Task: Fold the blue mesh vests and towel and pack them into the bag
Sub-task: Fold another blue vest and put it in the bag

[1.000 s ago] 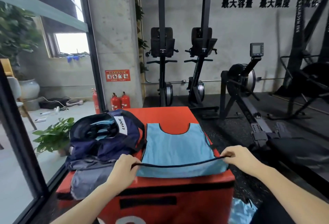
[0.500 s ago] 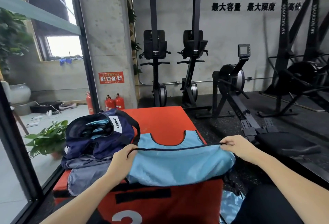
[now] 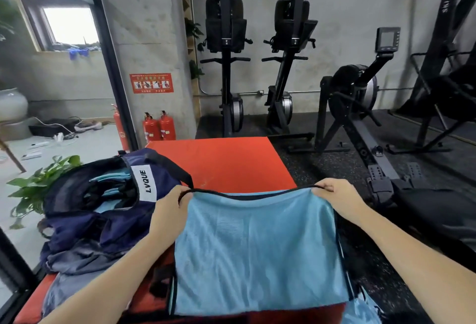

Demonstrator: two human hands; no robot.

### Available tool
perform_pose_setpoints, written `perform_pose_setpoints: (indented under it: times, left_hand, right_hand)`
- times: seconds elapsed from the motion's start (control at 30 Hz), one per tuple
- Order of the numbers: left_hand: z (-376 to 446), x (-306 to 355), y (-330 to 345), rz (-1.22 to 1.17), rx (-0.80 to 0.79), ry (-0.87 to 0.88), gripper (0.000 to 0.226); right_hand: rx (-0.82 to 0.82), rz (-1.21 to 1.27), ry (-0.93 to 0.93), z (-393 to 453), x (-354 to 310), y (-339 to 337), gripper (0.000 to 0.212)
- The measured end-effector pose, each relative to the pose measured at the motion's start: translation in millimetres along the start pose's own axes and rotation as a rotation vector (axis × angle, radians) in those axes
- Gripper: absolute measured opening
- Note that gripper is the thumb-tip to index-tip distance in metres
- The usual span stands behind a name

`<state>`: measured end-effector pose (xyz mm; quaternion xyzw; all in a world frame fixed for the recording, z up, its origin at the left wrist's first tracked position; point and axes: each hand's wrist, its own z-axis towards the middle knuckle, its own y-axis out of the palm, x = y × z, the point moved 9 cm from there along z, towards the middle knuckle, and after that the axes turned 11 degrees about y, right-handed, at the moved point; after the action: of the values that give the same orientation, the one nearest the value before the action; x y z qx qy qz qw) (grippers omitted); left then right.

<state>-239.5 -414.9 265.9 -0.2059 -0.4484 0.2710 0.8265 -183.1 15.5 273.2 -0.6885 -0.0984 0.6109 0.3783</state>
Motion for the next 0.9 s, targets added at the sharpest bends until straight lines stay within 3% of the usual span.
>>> perform_pose_setpoints:
  times: [0.13, 0.27, 0.37, 0.47, 0.7, 0.8, 0.9]
  left_hand:
    - [11, -59, 51, -0.002, -0.071, -0.157, 0.017]
    - [5, -97, 91, 0.08, -0.21, -0.138, 0.025]
    - [14, -104, 97, 0.157, -0.241, -0.121, 0.018]
    - [14, -104, 97, 0.22, -0.273, -0.134, 0.015]
    - [49, -77, 70, 0.17, -0.109, -0.09, 0.015]
    - [58, -86, 78, 0.115, -0.07, -0.156, 0.015]
    - [49, -107, 95, 0.122, -0.147, -0.237, 0.022]
  right_hand:
    - [0.002, -0.057, 0.078, 44, 33, 53, 0.007]
    - [-0.047, -0.138, 0.168, 60, 84, 104, 0.009]
    - [-0.028, -0.147, 0.169, 63, 89, 107, 0.022]
    - [-0.015, -0.08, 0.163, 64, 83, 99, 0.011]
    - [0.101, 0.11, 0.096, 91, 54, 68, 0.003]
    - [0.09, 0.082, 0.145, 105, 59, 82, 0.013]
    - [0.005, -0.032, 0.247, 107, 86, 107, 0.025]
